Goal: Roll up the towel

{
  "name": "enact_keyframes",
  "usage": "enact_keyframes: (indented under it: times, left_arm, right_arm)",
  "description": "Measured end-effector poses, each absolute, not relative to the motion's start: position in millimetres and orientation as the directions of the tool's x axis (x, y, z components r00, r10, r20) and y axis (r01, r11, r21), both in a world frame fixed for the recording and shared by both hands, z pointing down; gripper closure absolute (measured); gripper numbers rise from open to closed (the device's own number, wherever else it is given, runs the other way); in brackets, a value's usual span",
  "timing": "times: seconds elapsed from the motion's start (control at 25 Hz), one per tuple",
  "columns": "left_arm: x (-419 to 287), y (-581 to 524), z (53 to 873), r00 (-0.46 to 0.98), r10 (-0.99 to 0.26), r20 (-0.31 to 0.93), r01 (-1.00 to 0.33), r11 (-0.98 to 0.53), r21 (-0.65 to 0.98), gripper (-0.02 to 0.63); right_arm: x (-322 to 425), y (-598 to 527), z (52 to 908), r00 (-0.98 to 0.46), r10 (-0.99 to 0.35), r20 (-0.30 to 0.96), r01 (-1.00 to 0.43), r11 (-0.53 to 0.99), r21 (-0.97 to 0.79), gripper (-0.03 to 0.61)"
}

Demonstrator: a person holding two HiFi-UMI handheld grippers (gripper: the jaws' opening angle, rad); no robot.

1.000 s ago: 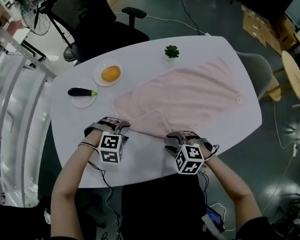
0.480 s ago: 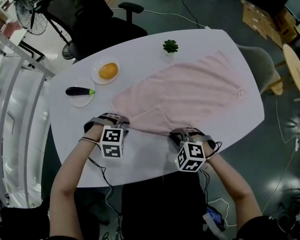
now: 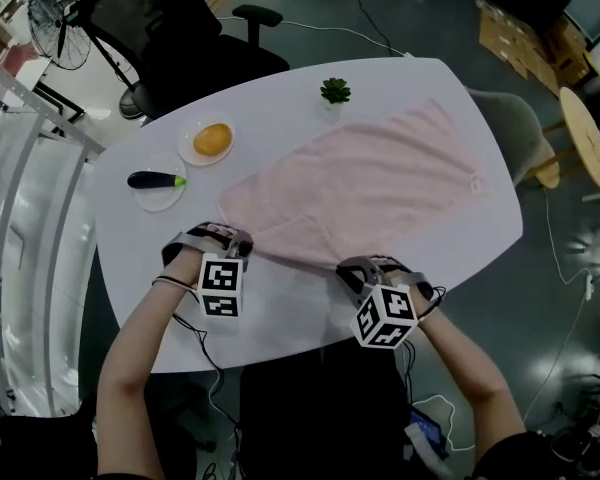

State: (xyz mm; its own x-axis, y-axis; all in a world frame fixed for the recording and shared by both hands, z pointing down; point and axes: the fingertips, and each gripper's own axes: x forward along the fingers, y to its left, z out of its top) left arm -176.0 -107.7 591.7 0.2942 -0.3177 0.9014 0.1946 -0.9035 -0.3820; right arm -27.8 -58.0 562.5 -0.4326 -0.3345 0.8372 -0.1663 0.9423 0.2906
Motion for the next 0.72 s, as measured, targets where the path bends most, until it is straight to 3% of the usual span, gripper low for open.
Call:
enact_keyframes:
  times: [0.32,0.72]
  left_arm:
    - [-194.0,-69.6,579.5,0.308,-0.291,0.906,0.201,-0.911,-0.361,0.592]
    - [-210.7,2.1,602.9,0.261,-0.156,0.953,0.286,-0.930,-0.231,0.592]
  right_arm:
    - [-39.3,-21.5,555.7,-0.449,-0.261,0.855,-0.118,0.965,0.233,0.558]
    - [-54.9,43.9,584.7,-0.431,-0.115,0.895,-0.064,0.993,0.097,0.557]
